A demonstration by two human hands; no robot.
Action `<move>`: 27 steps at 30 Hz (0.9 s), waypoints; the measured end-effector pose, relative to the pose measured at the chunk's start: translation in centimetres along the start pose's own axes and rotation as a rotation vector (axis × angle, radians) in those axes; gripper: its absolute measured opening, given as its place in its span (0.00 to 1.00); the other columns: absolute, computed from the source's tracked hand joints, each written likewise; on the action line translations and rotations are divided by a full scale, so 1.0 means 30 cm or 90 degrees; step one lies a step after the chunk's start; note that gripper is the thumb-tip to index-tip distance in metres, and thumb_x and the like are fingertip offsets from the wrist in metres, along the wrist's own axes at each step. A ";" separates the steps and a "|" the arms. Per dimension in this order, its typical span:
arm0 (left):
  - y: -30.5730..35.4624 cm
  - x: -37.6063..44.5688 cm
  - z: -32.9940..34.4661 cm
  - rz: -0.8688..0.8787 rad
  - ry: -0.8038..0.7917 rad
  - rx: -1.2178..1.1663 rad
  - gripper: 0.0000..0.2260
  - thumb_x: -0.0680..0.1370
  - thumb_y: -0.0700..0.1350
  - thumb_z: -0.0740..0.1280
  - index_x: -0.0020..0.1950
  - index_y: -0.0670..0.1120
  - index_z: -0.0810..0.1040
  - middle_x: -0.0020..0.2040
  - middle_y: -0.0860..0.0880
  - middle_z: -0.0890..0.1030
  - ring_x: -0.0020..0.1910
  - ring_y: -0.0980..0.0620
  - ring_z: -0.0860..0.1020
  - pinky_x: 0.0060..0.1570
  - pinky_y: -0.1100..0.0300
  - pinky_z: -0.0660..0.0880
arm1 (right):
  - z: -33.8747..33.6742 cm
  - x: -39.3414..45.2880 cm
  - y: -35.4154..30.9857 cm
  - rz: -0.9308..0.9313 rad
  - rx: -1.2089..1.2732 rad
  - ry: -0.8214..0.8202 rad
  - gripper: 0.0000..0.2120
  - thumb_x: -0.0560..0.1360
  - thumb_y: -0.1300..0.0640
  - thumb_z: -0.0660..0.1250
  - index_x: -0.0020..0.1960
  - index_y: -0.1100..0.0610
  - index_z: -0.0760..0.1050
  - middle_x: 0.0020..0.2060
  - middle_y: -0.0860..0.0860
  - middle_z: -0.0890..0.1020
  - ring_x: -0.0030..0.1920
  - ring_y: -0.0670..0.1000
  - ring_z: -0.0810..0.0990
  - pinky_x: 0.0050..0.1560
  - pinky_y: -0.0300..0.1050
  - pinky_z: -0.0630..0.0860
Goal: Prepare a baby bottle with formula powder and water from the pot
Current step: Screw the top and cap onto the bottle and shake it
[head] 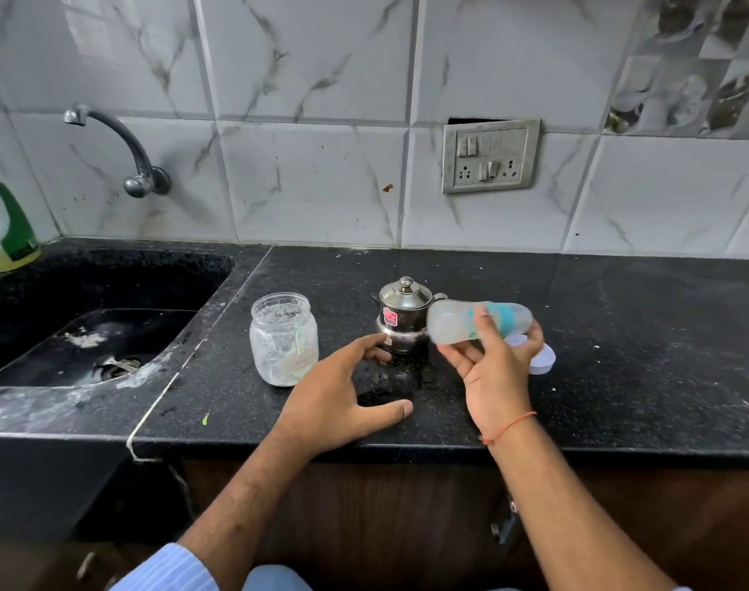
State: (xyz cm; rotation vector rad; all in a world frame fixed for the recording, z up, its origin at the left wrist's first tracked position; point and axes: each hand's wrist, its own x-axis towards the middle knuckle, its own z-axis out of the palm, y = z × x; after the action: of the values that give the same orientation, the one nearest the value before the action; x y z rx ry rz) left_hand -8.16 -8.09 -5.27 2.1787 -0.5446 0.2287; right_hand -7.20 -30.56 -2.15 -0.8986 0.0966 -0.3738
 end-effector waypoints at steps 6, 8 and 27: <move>0.006 0.002 -0.005 0.007 -0.002 -0.019 0.44 0.69 0.68 0.82 0.81 0.59 0.71 0.67 0.68 0.81 0.37 0.69 0.79 0.44 0.65 0.73 | 0.000 -0.004 0.004 -0.015 0.006 0.004 0.32 0.80 0.63 0.73 0.75 0.47 0.61 0.63 0.57 0.83 0.51 0.61 0.89 0.40 0.59 0.86; 0.008 -0.001 -0.003 0.009 -0.002 -0.016 0.43 0.70 0.66 0.83 0.82 0.58 0.71 0.67 0.68 0.81 0.36 0.73 0.77 0.43 0.66 0.73 | 0.000 -0.002 -0.008 0.026 -0.033 -0.042 0.30 0.80 0.63 0.73 0.74 0.47 0.62 0.64 0.58 0.82 0.50 0.61 0.89 0.40 0.59 0.87; 0.006 0.003 -0.010 0.010 -0.004 -0.021 0.44 0.69 0.67 0.83 0.81 0.58 0.72 0.68 0.67 0.82 0.38 0.69 0.79 0.45 0.63 0.75 | 0.012 -0.023 0.008 0.009 -0.091 -0.037 0.31 0.78 0.63 0.75 0.73 0.45 0.63 0.58 0.57 0.85 0.50 0.61 0.89 0.39 0.58 0.86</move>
State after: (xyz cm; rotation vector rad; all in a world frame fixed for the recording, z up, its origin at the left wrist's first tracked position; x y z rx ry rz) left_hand -8.15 -7.96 -4.92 2.1449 -0.5647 0.2197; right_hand -7.70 -29.92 -2.16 -1.0490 0.0765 -0.3301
